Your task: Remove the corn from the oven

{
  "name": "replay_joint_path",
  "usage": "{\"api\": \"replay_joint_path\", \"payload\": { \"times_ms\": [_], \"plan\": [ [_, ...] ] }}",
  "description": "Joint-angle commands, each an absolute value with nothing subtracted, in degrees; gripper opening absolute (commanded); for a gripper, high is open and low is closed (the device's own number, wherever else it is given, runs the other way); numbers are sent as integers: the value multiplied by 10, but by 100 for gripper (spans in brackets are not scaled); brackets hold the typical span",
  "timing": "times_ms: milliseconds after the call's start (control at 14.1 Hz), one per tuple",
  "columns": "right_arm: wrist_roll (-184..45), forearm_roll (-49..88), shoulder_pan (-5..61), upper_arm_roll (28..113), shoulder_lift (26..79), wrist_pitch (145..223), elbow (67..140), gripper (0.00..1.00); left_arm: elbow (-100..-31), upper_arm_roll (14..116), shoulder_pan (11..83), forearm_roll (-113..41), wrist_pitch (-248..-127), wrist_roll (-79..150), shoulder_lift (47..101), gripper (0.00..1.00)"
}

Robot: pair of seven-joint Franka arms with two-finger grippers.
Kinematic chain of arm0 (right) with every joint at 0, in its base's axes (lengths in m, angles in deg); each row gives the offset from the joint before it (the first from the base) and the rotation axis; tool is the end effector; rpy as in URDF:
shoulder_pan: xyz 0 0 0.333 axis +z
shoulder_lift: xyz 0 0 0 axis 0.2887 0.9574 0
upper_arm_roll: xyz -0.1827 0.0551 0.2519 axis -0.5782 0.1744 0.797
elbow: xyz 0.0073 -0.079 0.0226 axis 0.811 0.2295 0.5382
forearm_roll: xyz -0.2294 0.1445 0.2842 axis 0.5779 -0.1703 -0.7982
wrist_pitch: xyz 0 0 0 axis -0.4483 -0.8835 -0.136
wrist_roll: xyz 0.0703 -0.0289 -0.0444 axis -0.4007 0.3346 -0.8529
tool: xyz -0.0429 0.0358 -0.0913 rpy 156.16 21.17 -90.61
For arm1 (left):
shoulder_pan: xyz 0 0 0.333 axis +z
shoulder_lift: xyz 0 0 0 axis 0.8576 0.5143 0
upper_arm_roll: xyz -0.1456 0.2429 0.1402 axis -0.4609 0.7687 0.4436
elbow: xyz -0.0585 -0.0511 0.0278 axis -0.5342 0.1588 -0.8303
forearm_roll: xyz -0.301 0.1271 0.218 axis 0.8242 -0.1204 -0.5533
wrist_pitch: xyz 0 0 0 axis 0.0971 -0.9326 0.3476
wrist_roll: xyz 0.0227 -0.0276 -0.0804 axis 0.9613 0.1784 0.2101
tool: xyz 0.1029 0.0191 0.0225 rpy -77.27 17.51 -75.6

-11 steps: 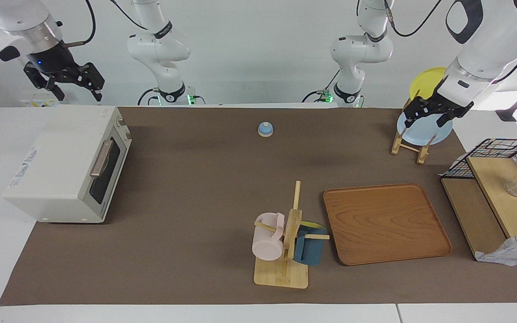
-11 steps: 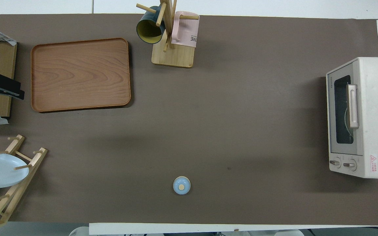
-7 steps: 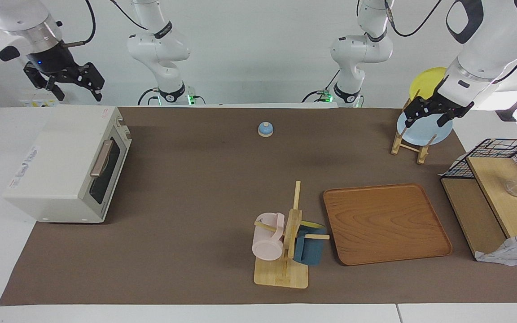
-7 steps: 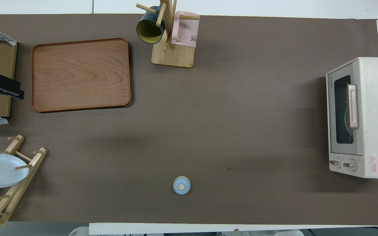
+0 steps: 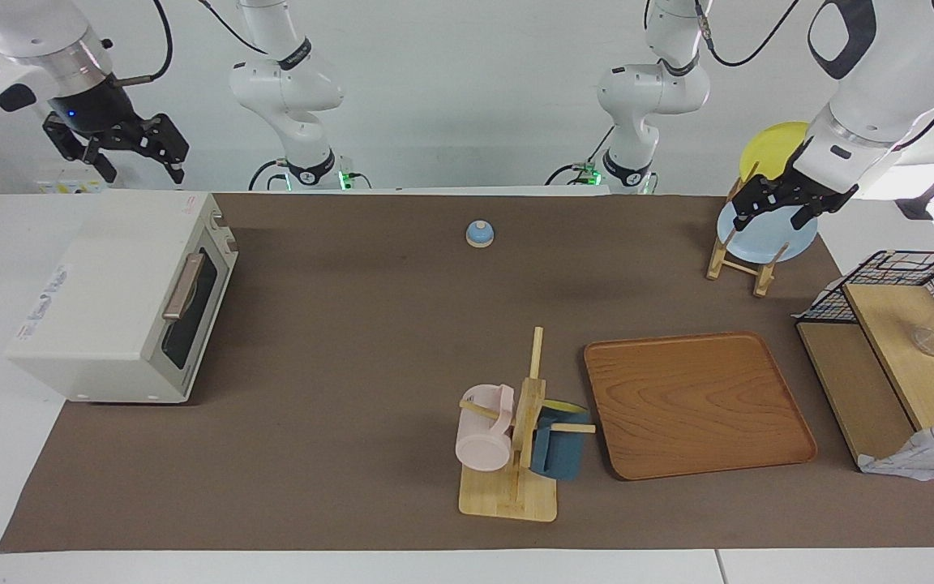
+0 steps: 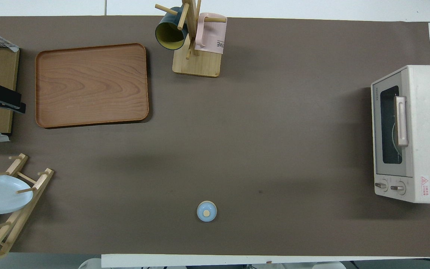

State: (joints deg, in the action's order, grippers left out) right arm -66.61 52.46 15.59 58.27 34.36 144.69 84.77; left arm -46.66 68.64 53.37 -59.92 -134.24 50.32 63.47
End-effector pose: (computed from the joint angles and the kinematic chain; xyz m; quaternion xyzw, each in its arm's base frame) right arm 0.5125 -0.0594 0.6728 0.9991 -0.0088 -0.0403 0.0131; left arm 0.5415 -0.0483 0.6130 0.9982 -0.0351 -0.0479 0.0048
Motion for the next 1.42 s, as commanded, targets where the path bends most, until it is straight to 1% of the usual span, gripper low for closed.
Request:
{"api": "replay_joint_path", "payload": {
  "times_ms": [0,71,142,213,355,497,640,853,995,1137,1350],
  "plan": [
    [-669,517,157,585,331,1487,895,44,-476,685,538,-593,-1346,499,623,100],
    [-669,518,156,586,333,1510,918,28,-476,685,538,-593,-1345,499,623,100],
    [-675,521,156,586,337,1534,937,9,-476,685,538,-593,-1346,499,623,100],
    [-685,526,156,585,341,1563,962,0,-476,685,538,-593,-1346,499,623,100],
    [-698,543,149,585,357,1617,1004,0,-476,685,538,-593,-1346,499,623,100],
    [-696,543,151,585,381,1655,1019,0,-476,685,538,-593,-1346,499,623,100],
    [-699,556,153,585,399,1663,1023,0,-476,685,538,-593,-1346,499,623,100],
    [-712,592,154,585,399,1659,1048,0,-476,685,538,-593,-1345,499,623,100],
    [-713,593,150,586,399,1667,1064,0,-477,684,537,-593,-1344,499,623,100],
    [-713,593,149,585,399,1690,1082,0,-477,685,538,-593,-1340,499,623,100],
    [-706,593,158,586,404,1709,1086,0,-477,685,545,-593,-1344,498,623,100]
  ]
}}
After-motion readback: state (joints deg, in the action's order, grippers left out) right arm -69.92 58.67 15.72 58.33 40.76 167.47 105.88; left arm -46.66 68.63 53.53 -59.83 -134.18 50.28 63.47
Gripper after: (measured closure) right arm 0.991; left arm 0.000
